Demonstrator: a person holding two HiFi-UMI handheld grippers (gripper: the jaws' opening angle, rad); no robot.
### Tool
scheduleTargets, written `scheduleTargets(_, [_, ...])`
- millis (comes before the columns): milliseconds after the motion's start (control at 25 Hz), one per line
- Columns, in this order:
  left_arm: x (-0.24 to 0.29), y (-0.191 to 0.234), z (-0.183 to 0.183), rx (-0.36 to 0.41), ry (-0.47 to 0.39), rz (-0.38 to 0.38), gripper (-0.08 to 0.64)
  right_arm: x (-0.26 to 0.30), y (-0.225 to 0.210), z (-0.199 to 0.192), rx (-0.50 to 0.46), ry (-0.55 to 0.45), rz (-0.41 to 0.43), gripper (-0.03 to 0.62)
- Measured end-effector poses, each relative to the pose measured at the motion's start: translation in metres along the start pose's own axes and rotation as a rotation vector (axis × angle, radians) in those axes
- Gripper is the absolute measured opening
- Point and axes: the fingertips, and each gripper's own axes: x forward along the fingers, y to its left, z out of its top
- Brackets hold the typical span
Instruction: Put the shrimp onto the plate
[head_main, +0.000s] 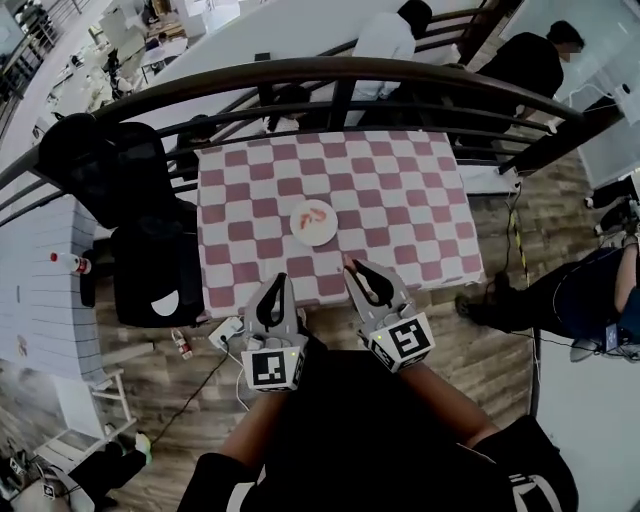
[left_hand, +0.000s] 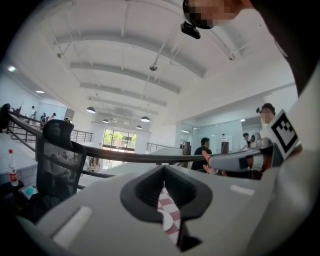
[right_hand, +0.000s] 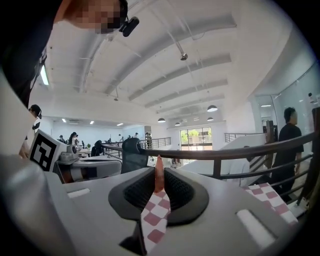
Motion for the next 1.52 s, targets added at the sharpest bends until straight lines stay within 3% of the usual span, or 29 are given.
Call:
scheduleTargets(400, [0.065, 0.049, -0.004, -0.034, 0.04, -0.038, 0.009, 0.088, -0.022, 0.001, 0.011, 0.051, -0.019, 0.057])
scheduleTargets(640, [0.088, 0.056, -0.007, -0.02, 0.058, -0.031, 0.009, 0.101, -0.036, 0.006, 0.052, 0.069, -0.025, 0.057])
scheduleTargets(800, [0.093, 0.058, -0.011, -0.026, 0.078, 0.013, 0.009, 0.107, -0.045, 0.001, 0.024, 0.081, -0.016, 0.057])
scheduleTargets(1080, [0.101, 0.071, -0.006, -0.03, 0.034, 0.07, 0.009, 0.127, -0.044, -0.031, -0.022, 0.185, 0.058, 0.057])
scheduleTargets(1240, [0.107, 0.08, -0.009, -0.1, 0.024, 0.08, 0.009, 0.144, -0.046, -0.054, -0.014, 0.234, 0.08, 0.057])
scheduleTargets(1520, [0.112, 0.093, -0.023, -0.054, 0.054, 0.085, 0.009, 0.165, -0.052, -0.092, 0.032, 0.298, 0.075, 0.057])
